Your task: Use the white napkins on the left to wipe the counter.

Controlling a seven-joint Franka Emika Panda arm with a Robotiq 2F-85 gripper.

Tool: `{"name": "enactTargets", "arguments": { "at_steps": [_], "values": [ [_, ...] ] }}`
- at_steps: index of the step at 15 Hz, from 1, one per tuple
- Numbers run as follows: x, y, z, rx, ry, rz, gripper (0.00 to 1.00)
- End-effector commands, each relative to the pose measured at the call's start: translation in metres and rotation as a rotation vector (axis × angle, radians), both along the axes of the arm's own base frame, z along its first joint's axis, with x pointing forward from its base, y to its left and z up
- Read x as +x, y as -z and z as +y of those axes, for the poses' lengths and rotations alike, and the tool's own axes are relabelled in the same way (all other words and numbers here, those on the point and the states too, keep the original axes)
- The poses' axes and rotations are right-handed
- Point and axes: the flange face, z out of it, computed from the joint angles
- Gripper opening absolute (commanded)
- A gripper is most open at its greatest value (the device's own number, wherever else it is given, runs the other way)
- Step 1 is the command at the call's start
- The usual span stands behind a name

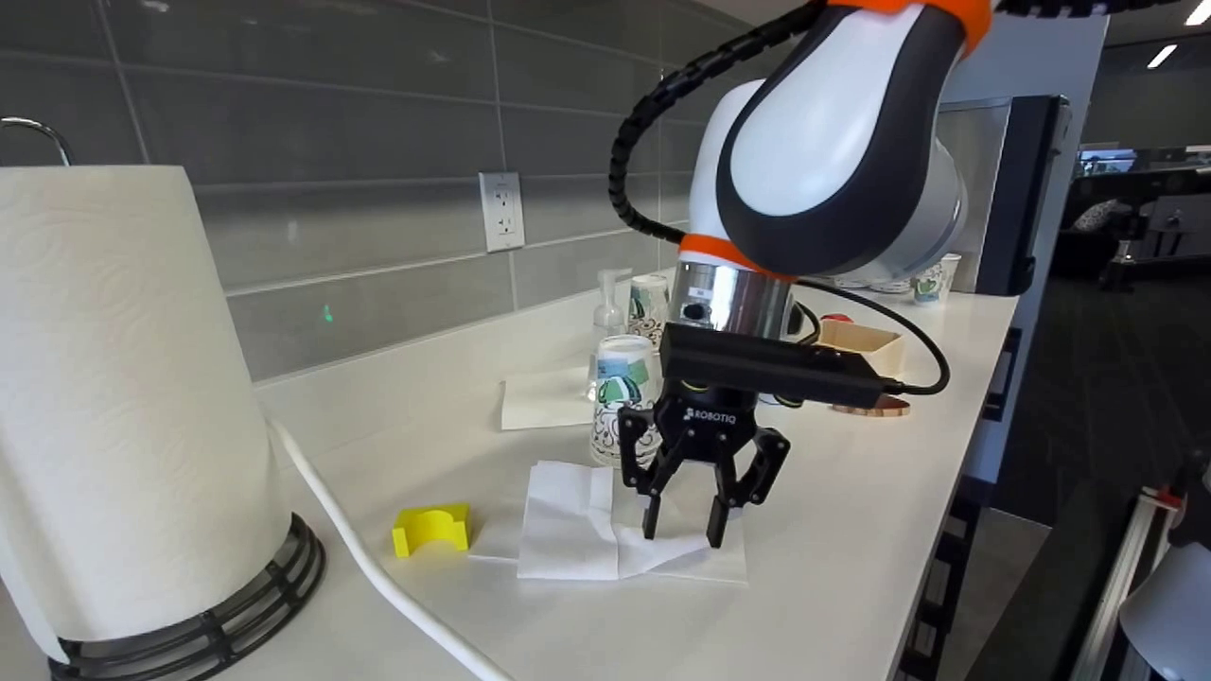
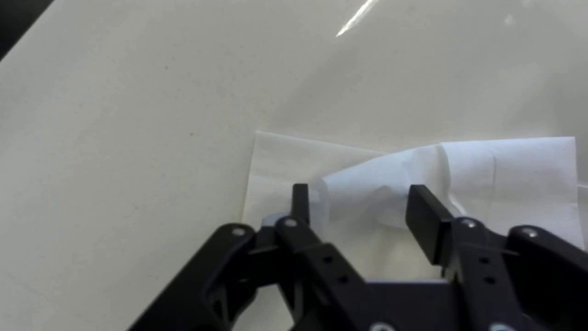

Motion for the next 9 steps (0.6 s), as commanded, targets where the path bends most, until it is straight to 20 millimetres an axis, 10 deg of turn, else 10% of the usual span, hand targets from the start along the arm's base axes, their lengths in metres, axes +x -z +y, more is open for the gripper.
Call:
{"name": "enactTargets", "arguments": {
  "at_steps": [1, 5, 9],
  "values": [
    [-0.001, 0.004, 0.006, 0.002, 0.035, -0.028, 0.26],
    [0.000, -0.001, 0.013, -0.017, 0.029, -0.069, 0.00],
    [0.001, -0.020, 0.019, -0.087, 0.000, -0.107, 0.00]
  ]
}}
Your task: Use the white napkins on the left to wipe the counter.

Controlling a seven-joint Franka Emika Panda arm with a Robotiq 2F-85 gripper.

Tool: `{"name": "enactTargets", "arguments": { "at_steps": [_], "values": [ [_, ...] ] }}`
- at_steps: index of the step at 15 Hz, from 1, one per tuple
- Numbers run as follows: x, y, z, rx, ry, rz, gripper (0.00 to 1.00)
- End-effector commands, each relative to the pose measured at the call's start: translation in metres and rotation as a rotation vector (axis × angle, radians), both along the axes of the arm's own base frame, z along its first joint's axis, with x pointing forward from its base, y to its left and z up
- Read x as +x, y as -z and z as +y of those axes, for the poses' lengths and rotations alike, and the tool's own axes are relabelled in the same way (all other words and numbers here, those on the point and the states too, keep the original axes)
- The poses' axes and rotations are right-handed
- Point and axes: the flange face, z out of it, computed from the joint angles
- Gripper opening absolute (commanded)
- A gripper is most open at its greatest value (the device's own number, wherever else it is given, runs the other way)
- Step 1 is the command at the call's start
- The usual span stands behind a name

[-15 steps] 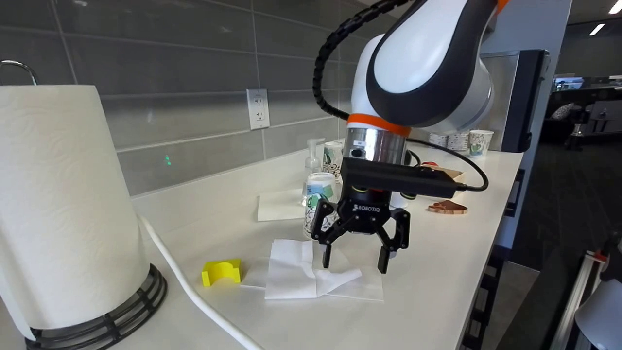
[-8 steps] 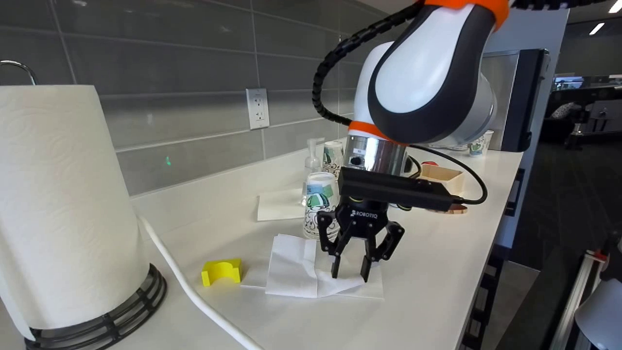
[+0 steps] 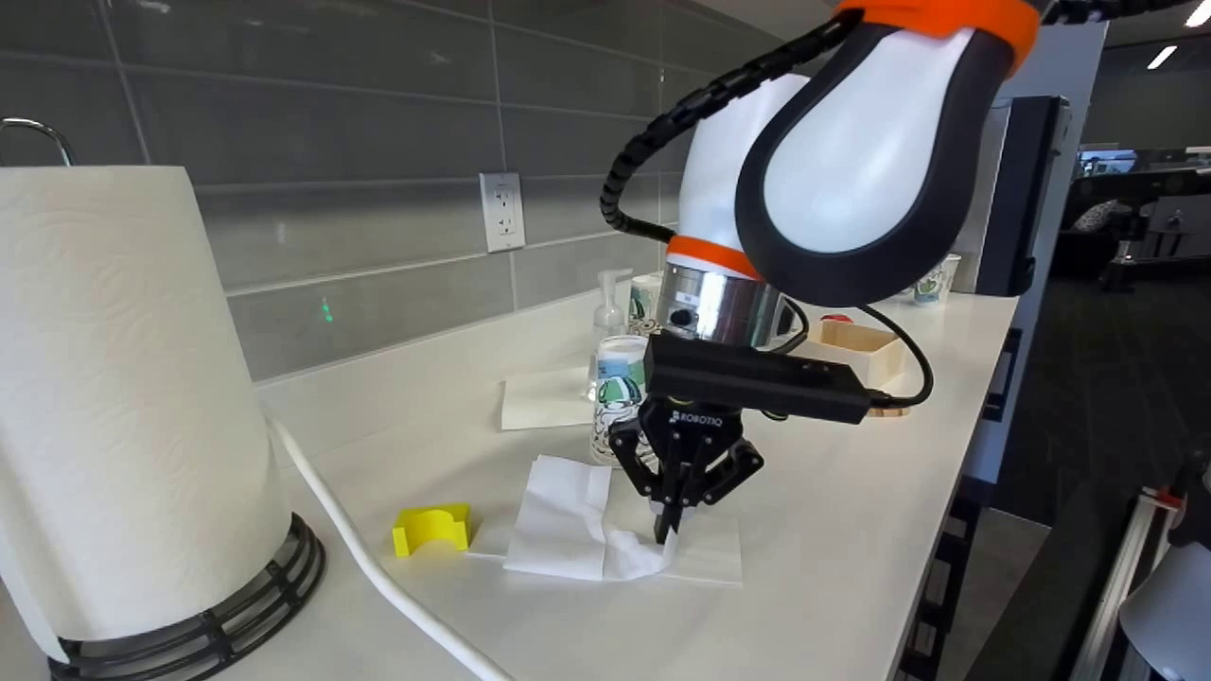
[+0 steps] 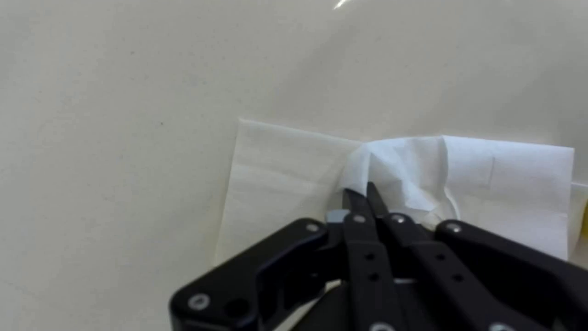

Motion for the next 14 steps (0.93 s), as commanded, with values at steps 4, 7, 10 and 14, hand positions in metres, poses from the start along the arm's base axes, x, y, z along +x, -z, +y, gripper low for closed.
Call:
{"name": "enactTargets", "arguments": {
  "at_steps": [4, 7, 10, 14],
  "values": [
    [-0.013, -0.052, 0.001, -0.202, -0.013, -0.023, 0.00],
    [-0.016, -0.072, 0.012, -0.316, -0.045, 0.047, 0.00],
    [-0.015, -0.098, 0.025, -0.410, -0.080, 0.127, 0.00],
    [-0.008, -0.110, 0.037, -0.492, -0.128, 0.229, 0.00]
  ]
}}
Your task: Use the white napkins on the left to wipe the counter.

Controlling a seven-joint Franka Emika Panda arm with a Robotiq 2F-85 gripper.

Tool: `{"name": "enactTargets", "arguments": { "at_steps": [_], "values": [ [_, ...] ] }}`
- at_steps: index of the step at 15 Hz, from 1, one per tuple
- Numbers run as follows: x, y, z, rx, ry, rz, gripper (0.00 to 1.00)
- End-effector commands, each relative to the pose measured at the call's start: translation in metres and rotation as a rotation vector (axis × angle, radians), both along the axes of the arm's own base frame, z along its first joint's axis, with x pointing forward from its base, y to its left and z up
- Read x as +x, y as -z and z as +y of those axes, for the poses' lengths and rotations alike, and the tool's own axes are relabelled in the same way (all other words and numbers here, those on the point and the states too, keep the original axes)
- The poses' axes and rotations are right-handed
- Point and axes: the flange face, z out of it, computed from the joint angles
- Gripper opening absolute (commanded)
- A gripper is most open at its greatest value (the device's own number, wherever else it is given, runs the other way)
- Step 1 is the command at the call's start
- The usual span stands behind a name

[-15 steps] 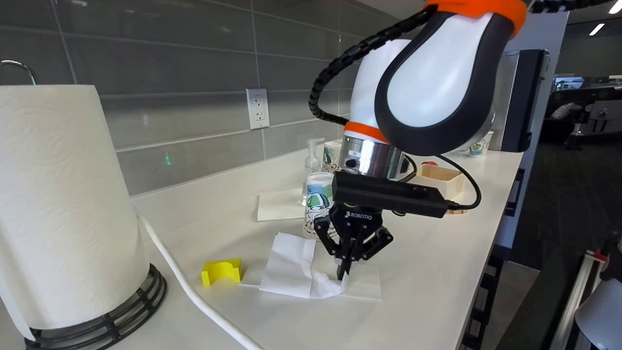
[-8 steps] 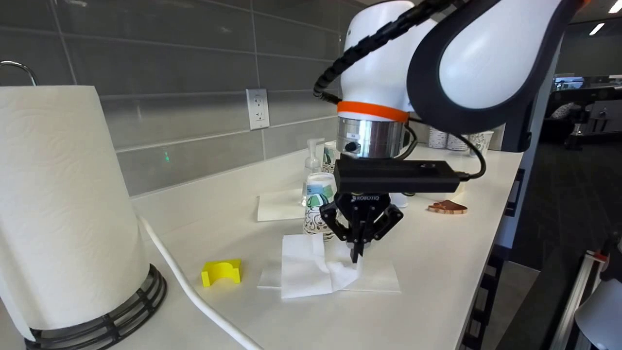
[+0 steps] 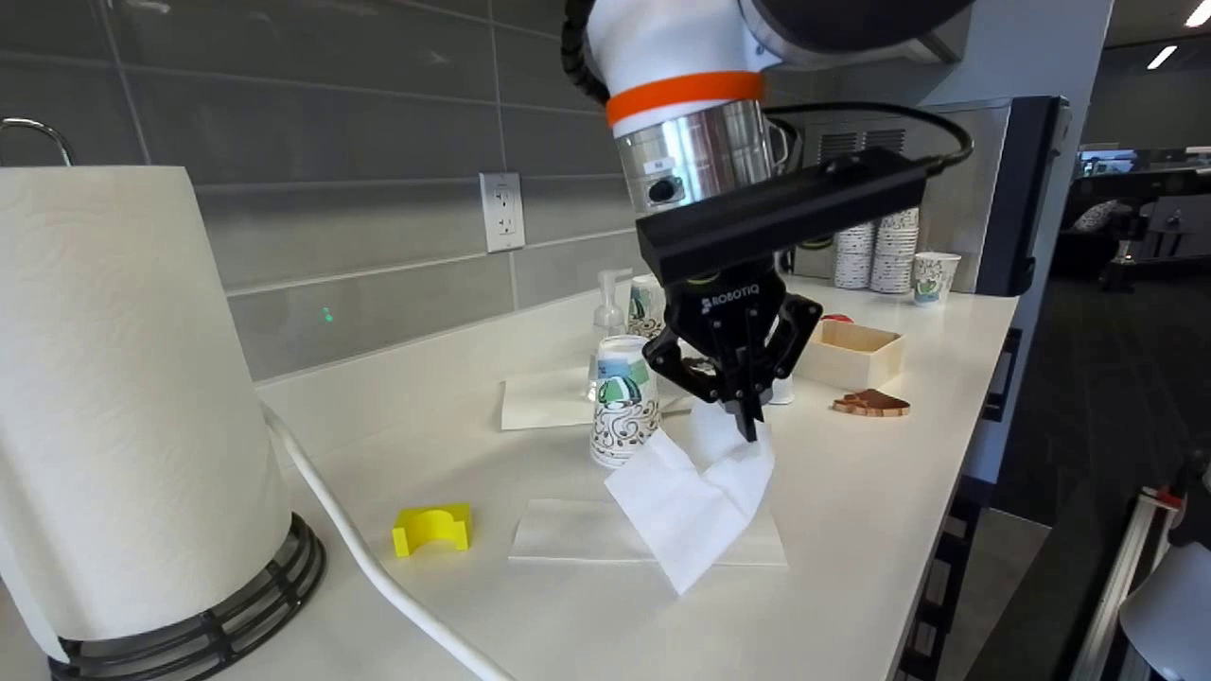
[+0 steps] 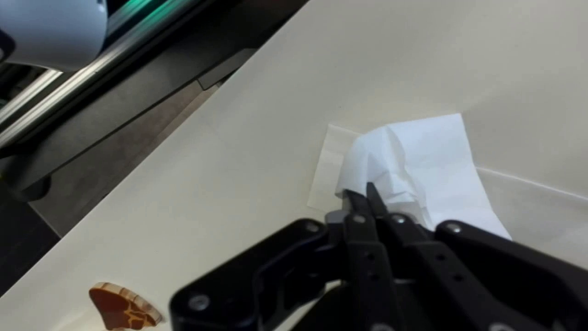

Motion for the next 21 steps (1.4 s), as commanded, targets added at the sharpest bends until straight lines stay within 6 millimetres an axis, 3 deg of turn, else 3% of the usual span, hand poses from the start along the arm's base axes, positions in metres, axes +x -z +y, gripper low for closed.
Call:
{"name": "enactTargets", "arguments": {
  "at_steps": [1, 10, 21],
  "values": [
    [0.012, -0.005, 0.013, -0.072, -0.026, 0.071, 0.00],
    [0.021, 0.049, 0.050, -0.141, -0.122, 0.221, 0.00],
    [0.030, 0.043, 0.119, -0.297, -0.381, 0.153, 0.00]
  ]
}}
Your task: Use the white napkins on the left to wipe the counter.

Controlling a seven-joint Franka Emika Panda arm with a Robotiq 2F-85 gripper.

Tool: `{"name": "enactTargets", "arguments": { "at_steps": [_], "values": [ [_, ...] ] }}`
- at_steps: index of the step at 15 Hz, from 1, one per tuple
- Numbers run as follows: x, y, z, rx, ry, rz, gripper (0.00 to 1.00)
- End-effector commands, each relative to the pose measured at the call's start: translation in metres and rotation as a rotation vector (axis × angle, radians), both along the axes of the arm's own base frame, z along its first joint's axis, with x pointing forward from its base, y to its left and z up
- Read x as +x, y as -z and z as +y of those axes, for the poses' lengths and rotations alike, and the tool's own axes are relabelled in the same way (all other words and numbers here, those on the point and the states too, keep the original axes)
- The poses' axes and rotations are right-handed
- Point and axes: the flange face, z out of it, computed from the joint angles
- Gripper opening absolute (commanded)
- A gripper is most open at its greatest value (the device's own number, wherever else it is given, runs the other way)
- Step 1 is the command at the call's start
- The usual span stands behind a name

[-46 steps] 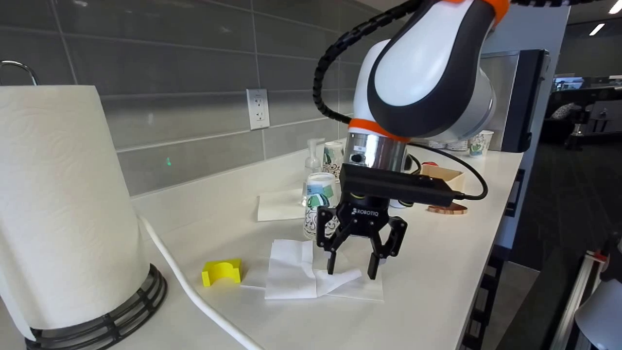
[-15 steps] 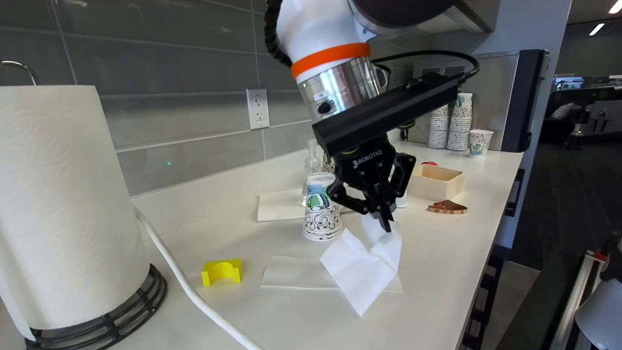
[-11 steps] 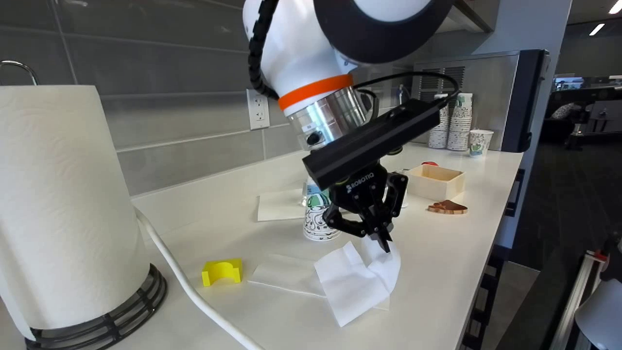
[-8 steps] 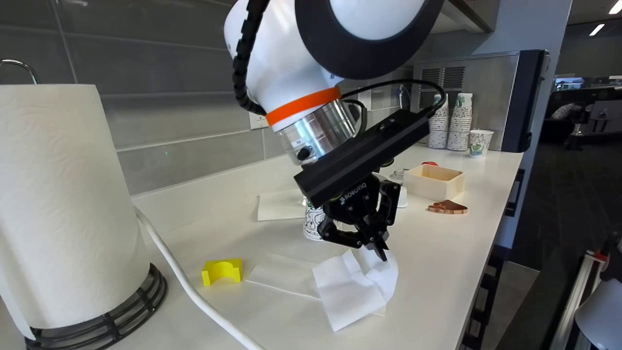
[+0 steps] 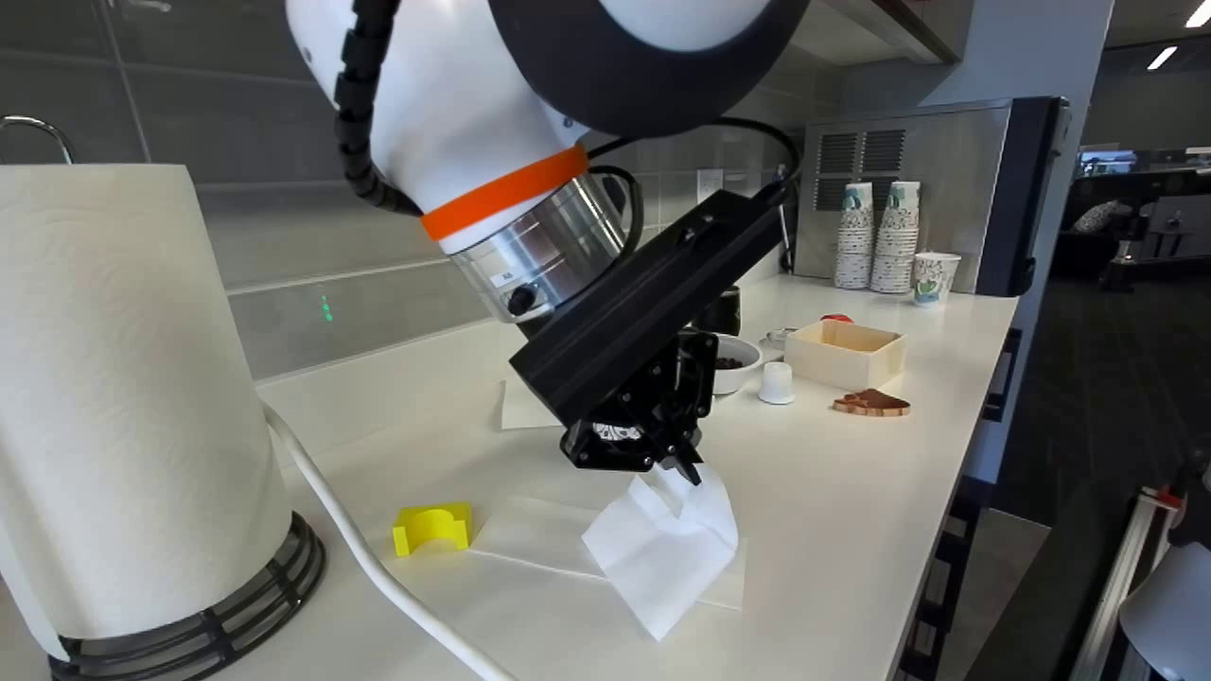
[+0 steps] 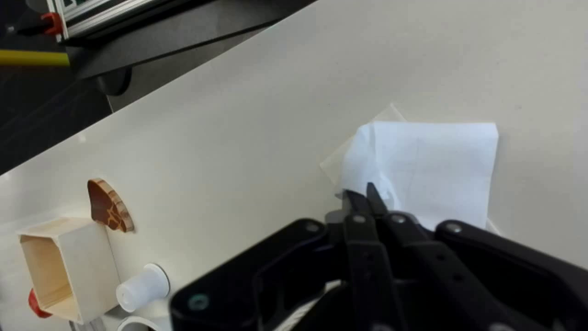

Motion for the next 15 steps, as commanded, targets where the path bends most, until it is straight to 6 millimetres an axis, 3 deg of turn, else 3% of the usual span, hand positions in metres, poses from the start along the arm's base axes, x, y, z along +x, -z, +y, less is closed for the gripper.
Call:
{"name": "enactTargets", "arguments": {
  "at_steps": [1, 8, 15],
  "values": [
    [0.010, 0.006, 0.030, -0.049, -0.093, 0.009, 0.00],
    [0.020, 0.041, 0.059, -0.031, -0.205, 0.113, 0.00],
    [0.022, 0.062, 0.053, -0.019, -0.196, 0.198, 0.00]
  ]
}}
